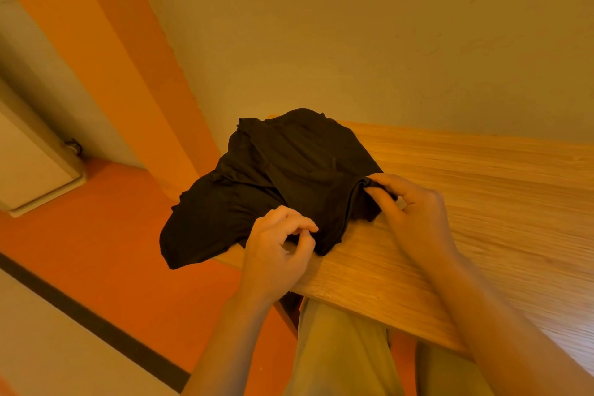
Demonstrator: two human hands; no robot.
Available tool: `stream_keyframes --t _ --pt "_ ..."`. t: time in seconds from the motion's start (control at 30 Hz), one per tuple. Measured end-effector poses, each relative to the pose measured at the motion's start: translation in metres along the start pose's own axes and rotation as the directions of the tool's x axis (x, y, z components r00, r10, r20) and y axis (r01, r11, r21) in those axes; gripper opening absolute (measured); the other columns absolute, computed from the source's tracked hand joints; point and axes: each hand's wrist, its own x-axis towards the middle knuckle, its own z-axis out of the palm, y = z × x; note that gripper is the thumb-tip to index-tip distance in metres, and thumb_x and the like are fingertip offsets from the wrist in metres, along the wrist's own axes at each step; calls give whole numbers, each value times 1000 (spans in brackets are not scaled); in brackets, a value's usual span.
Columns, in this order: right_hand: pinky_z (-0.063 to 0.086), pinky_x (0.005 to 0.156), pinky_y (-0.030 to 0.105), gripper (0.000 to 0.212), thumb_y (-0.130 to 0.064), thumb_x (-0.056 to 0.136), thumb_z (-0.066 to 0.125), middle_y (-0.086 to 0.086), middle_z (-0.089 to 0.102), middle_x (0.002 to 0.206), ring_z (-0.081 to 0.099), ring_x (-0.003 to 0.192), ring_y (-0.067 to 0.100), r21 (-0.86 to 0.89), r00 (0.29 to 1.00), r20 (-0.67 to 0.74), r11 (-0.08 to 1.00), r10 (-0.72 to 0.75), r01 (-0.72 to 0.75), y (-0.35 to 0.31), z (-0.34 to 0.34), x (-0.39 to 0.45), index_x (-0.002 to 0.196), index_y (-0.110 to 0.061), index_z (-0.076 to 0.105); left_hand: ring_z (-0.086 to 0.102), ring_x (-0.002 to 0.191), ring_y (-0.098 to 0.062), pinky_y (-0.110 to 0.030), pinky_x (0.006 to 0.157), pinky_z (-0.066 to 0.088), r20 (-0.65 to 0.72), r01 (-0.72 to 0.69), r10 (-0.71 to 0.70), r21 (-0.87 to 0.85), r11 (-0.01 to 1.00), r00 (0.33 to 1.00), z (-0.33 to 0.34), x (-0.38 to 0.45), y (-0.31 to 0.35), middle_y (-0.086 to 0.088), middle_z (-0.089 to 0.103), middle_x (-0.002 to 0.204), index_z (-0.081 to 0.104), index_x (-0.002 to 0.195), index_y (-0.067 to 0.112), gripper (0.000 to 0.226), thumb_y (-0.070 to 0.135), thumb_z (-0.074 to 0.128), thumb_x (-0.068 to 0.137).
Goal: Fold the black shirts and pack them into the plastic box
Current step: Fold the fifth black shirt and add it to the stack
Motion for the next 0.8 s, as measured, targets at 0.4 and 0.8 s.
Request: stream_keyframes --t 0.4,0.8 --pt "43 80 2 29 -13 87 64 -6 66 108 56 102 -6 -11 1000 4 1000 -7 7 2 0 0 116 -14 65 58 91 0 -18 96 25 61 -153 141 295 943 988 7 -14 -5 16 67 94 75 91 26 22 40 57 89" --pt "46 82 8 32 -17 92 56 -13 60 110 56 104 -1 -100 973 223 991 -66 90 -6 -24 11 121 -30 52 56 76 0 -10 65 41 -59 -94 98 66 993 993 -22 20 20 15 59 83 70 105 15 19 22 56 94"
